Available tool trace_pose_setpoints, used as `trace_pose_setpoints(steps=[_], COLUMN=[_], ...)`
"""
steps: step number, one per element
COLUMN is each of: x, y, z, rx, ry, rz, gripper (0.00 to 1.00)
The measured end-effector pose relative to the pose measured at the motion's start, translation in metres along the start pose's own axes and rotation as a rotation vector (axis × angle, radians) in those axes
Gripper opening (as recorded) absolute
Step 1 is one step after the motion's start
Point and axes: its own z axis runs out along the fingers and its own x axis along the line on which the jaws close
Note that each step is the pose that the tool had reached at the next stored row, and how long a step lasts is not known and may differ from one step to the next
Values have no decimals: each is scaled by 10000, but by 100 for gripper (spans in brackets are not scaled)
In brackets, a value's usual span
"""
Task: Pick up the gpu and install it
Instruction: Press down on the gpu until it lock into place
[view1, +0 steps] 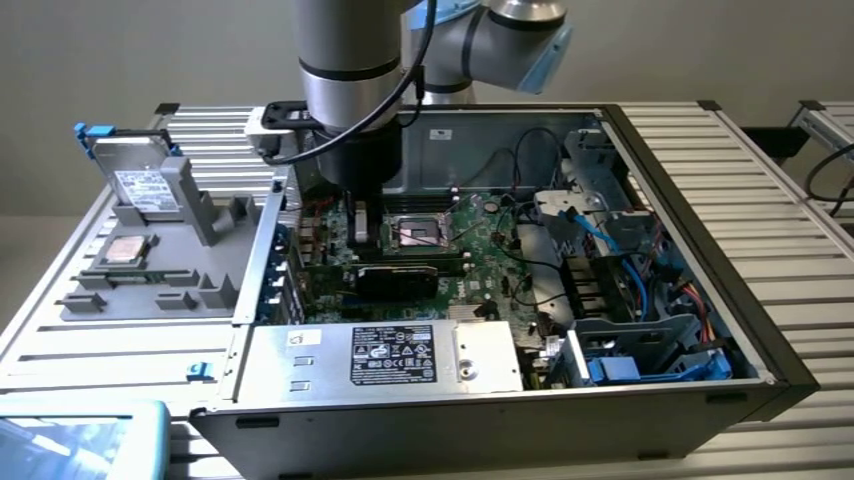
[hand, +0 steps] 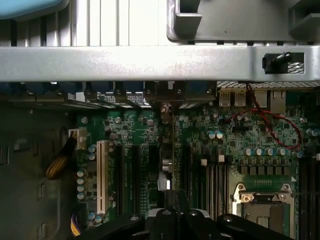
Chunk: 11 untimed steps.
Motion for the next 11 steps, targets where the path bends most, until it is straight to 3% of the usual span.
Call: trace_pose_setpoints(steps=[3, 8, 11], x=[1, 46, 56], y=[-77, -99, -106], z=[18, 68, 99], rx=[-26, -156, -210], ry=[0, -8, -79], rz=[1, 0, -1], gripper=[12, 12, 12])
